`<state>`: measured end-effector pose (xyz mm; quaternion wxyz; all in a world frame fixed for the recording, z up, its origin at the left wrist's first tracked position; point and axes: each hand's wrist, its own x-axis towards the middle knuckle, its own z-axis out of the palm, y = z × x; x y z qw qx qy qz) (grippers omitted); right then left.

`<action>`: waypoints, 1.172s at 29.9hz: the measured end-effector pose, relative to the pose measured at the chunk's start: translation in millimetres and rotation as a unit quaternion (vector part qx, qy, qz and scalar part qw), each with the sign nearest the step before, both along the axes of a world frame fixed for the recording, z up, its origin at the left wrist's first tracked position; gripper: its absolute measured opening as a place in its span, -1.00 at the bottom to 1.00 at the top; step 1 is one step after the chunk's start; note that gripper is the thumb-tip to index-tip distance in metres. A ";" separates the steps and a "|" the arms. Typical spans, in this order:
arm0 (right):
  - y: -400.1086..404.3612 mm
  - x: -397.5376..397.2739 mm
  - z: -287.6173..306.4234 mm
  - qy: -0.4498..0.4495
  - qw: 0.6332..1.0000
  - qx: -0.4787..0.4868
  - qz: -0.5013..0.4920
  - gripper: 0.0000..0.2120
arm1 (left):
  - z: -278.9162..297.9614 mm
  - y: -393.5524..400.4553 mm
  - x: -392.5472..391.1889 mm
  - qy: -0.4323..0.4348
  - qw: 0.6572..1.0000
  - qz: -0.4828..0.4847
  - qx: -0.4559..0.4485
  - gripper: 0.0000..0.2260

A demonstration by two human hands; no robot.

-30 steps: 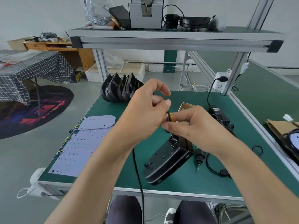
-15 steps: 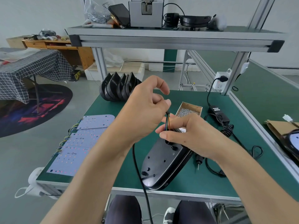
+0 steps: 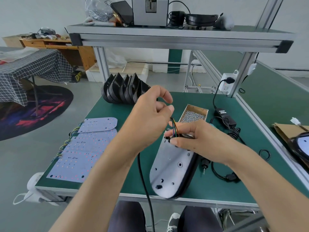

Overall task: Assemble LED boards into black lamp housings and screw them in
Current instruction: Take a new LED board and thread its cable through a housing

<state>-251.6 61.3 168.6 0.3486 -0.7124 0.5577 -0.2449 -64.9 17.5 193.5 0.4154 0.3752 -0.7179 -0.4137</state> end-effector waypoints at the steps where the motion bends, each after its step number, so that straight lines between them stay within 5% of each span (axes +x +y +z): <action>1: 1.0 -0.6 2.0 0.017 1.000 -0.021 -0.012 -0.79 | -0.9 -0.6 1.1 0.001 1.000 0.008 -0.001 -0.86; 7: 8.4 13.6 -0.3 0.142 0.941 -0.254 -0.171 -0.80 | 4.4 4.4 -2.6 0.016 0.999 0.033 -0.013 -0.87; 14: 17.2 37.8 -19.9 0.067 0.902 -0.332 -0.267 -0.94 | 12.5 11.1 -8.9 0.018 0.998 0.049 -0.037 -0.86; 20: 20.8 51.3 -15.4 0.009 0.951 -0.188 -0.247 -0.65 | 15.4 11.9 -0.6 0.030 0.999 0.036 -0.010 -0.86; 24: 24.7 51.1 -15.0 -0.048 0.966 -0.125 -0.220 -0.70 | 13.8 13.0 5.4 0.034 0.999 0.029 0.008 -0.85; 28: 23.1 47.0 -14.4 0.001 0.972 -0.112 -0.206 -0.88 | 13.3 12.1 6.1 0.033 0.999 0.021 0.011 -0.85; 35: 17.0 38.3 -17.8 0.040 0.978 -0.088 -0.187 -0.87 | 9.7 11.0 1.4 0.030 0.999 0.021 0.013 -0.83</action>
